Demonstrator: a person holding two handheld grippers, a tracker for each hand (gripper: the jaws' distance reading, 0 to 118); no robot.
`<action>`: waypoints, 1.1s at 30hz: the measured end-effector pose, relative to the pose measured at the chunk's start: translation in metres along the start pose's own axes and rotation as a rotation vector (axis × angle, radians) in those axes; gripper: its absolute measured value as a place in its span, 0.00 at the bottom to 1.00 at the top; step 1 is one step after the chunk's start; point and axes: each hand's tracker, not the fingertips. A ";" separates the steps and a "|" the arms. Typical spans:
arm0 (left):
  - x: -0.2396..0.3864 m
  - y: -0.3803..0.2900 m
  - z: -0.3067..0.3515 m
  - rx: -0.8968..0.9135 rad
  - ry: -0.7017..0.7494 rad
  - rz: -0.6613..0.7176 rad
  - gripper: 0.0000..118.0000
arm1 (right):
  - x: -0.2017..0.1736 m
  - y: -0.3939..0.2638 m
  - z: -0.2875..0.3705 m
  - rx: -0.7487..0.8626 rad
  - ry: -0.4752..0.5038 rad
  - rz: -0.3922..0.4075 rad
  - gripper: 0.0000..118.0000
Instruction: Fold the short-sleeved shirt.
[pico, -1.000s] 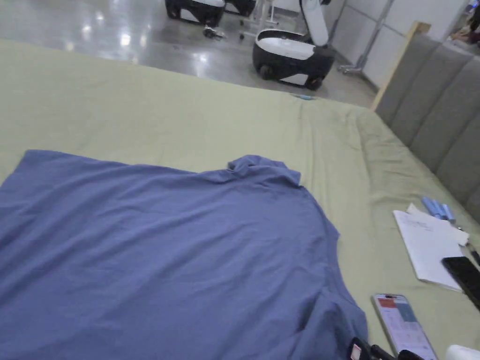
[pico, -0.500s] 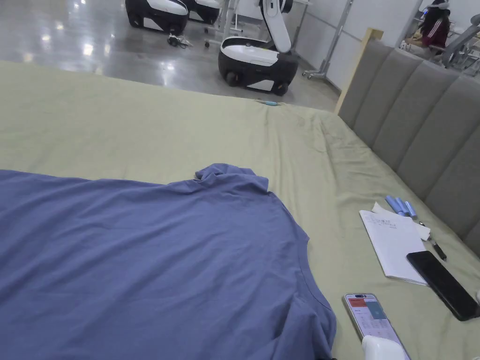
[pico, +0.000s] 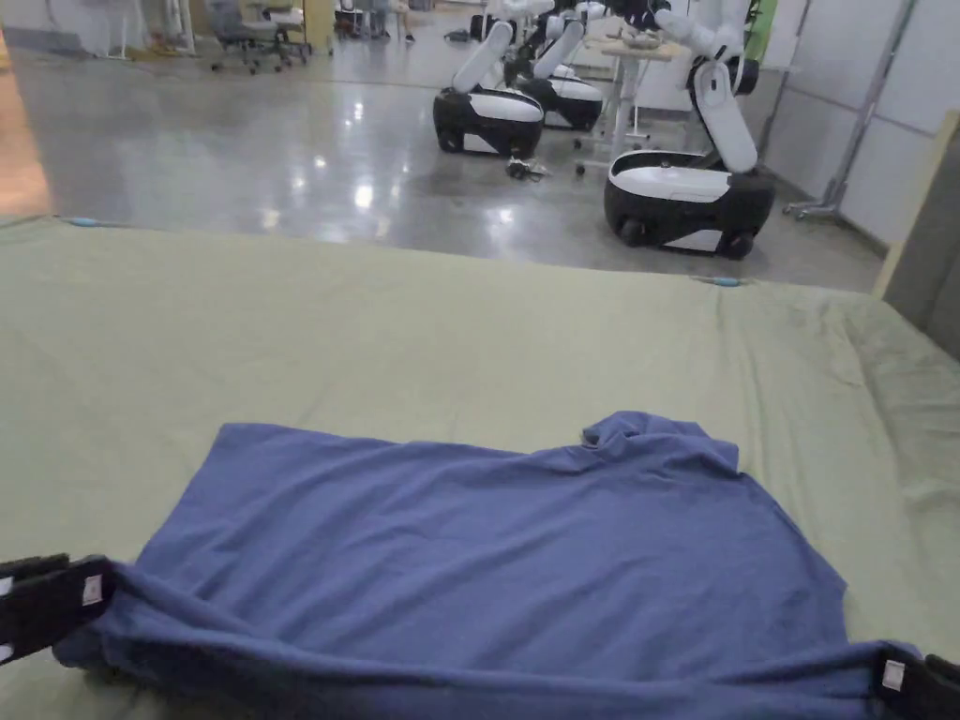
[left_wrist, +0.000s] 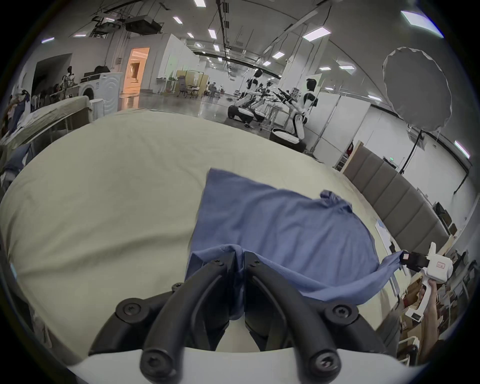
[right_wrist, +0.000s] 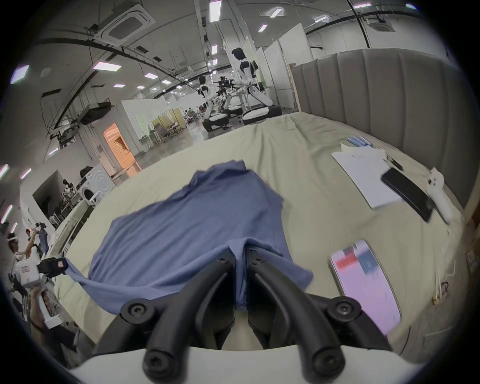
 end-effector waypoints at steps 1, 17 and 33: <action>0.000 0.014 -0.016 -0.007 -0.001 0.000 0.07 | -0.001 0.012 -0.014 -0.001 -0.001 -0.001 0.07; 0.002 0.037 -0.103 0.036 0.070 -0.086 0.54 | -0.003 0.051 -0.146 -0.139 -0.082 0.047 0.71; 0.079 -0.016 0.080 0.618 0.031 -0.269 0.53 | -0.117 -0.002 0.050 0.372 0.178 0.268 0.70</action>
